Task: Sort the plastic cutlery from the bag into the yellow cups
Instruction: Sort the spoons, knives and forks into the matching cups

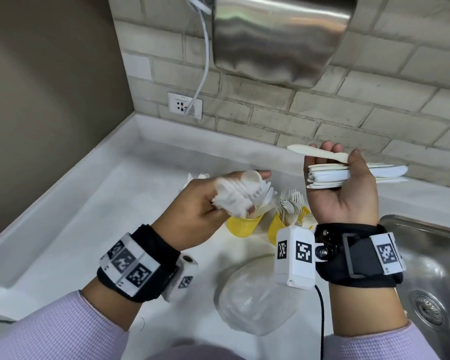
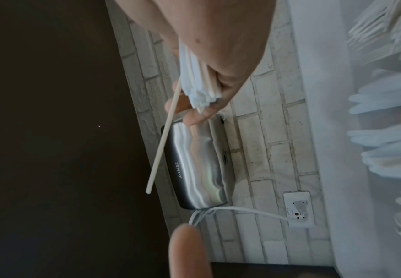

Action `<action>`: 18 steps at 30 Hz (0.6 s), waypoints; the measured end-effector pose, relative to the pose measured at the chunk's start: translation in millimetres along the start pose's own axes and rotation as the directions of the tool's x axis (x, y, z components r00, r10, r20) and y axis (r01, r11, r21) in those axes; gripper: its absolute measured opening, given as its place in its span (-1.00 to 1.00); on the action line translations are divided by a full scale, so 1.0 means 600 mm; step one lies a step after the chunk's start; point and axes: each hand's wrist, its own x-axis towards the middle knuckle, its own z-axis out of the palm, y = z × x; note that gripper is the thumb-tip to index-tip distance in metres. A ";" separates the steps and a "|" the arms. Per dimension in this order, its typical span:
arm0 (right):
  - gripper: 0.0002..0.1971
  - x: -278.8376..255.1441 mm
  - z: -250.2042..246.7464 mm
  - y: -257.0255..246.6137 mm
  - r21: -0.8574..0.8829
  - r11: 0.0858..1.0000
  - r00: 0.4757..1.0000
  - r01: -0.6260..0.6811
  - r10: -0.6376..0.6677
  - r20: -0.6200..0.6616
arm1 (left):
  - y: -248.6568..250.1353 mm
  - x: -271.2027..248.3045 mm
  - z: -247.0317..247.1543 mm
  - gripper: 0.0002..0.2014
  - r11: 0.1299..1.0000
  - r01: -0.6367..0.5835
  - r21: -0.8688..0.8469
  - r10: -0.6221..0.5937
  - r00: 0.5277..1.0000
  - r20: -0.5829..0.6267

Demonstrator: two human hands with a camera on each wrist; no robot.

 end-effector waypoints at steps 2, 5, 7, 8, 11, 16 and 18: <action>-0.69 0.003 -0.002 0.002 -0.006 1.000 1.000 0.010 -0.010 0.001 | -0.001 0.004 -0.009 -0.41 0.873 -0.137 0.468 0.151 0.988 0.008; -0.65 0.004 -0.004 0.006 -0.029 1.000 1.000 0.009 -0.008 0.017 | 0.001 0.008 -0.014 -0.21 0.739 -0.182 0.648 0.242 0.970 -0.004; -0.63 0.006 -0.007 0.007 -0.051 0.999 1.000 0.011 -0.010 0.020 | -0.008 0.009 -0.016 -0.11 0.752 -0.173 0.636 0.258 0.965 -0.042; -0.64 0.007 -0.010 0.006 -0.065 0.998 1.000 0.016 -0.015 0.020 | -0.014 0.007 -0.014 -0.12 0.780 -0.163 0.604 0.249 0.967 -0.059; -0.72 0.007 -0.012 0.004 -0.126 0.990 0.998 0.068 -0.066 0.020 | -0.013 0.007 0.007 -0.42 0.988 0.016 0.156 0.018 0.977 -0.212; -0.75 -0.021 0.012 0.021 -0.363 0.828 0.900 0.427 -0.348 0.264 | 0.004 0.012 0.025 -0.68 0.756 0.394 -0.523 -0.524 0.842 -0.124; -0.78 -0.033 0.023 0.039 -0.401 0.707 0.803 0.583 -0.425 0.417 | 0.006 0.014 0.028 -0.64 0.637 0.458 -0.620 -0.586 0.810 -0.003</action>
